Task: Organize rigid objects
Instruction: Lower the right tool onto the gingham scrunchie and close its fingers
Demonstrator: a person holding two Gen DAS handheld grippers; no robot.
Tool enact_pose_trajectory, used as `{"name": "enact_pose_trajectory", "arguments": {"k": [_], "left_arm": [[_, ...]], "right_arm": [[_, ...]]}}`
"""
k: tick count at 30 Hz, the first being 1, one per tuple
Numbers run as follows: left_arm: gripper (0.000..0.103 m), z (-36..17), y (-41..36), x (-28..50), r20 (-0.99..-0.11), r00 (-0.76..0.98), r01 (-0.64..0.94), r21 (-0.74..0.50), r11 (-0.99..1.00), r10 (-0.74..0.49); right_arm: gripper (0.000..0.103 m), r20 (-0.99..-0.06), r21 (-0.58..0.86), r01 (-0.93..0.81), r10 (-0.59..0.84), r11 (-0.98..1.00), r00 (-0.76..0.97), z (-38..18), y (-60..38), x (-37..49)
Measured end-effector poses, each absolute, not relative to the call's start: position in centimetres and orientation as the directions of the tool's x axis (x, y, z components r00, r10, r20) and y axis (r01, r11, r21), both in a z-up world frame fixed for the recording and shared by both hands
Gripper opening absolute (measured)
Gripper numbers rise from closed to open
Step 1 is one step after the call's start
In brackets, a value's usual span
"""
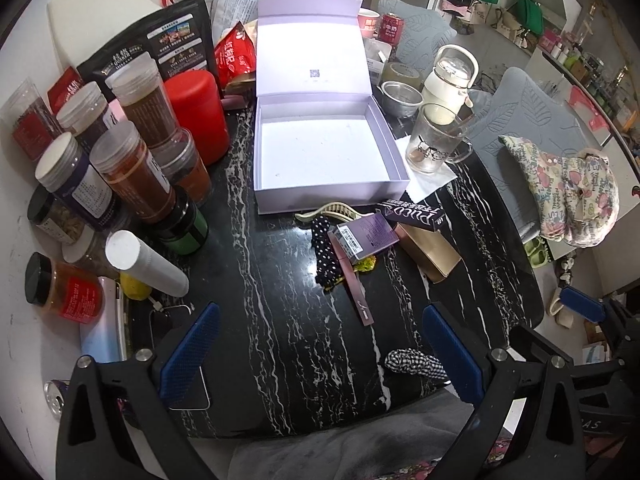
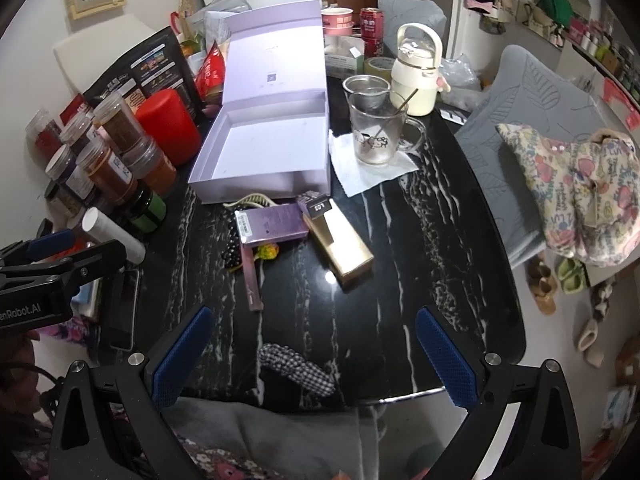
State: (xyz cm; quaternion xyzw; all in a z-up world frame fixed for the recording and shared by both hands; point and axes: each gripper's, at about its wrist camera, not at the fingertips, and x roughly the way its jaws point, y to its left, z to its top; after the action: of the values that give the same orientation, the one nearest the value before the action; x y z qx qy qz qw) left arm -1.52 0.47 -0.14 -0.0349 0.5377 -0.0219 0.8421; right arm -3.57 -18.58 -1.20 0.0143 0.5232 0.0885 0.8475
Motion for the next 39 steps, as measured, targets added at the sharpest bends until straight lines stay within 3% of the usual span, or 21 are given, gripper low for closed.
{"name": "enact_pose_trajectory", "arguments": {"k": [17,29,32,36,39], "left_arm": [[0.103,-5.8,0.5,-0.9,-0.943,0.306,0.012,-0.136,0.991,-0.133],[0.103,-11.2,0.9,-0.3,-0.948,0.280,0.008,-0.153,0.988,-0.149],[0.103,-12.2,0.9,-0.1,-0.947,0.285,0.016,-0.150,0.989,-0.148],[0.103,-13.0,0.8,0.4,-0.942,0.294,0.031,-0.162,0.986,-0.164],[0.103,-13.2,0.3,1.1,-0.939,0.301,0.045,-0.161,0.986,-0.167]], "right_arm": [[0.102,-0.923,0.136,-0.265,0.219,0.955,0.316,-6.4,-17.3,-4.0],[0.080,-0.937,0.154,-0.393,0.261,0.906,0.234,-13.4,-15.9,-4.5],[0.073,-0.944,0.152,-0.430,0.259,0.890,0.203,-15.3,-15.4,-4.3],[0.055,-0.955,0.147,-0.475,0.250,0.867,0.160,-17.3,-14.9,-4.5],[0.050,-0.957,0.157,-0.490,0.255,0.857,0.139,-18.1,-14.7,-4.6]]}}
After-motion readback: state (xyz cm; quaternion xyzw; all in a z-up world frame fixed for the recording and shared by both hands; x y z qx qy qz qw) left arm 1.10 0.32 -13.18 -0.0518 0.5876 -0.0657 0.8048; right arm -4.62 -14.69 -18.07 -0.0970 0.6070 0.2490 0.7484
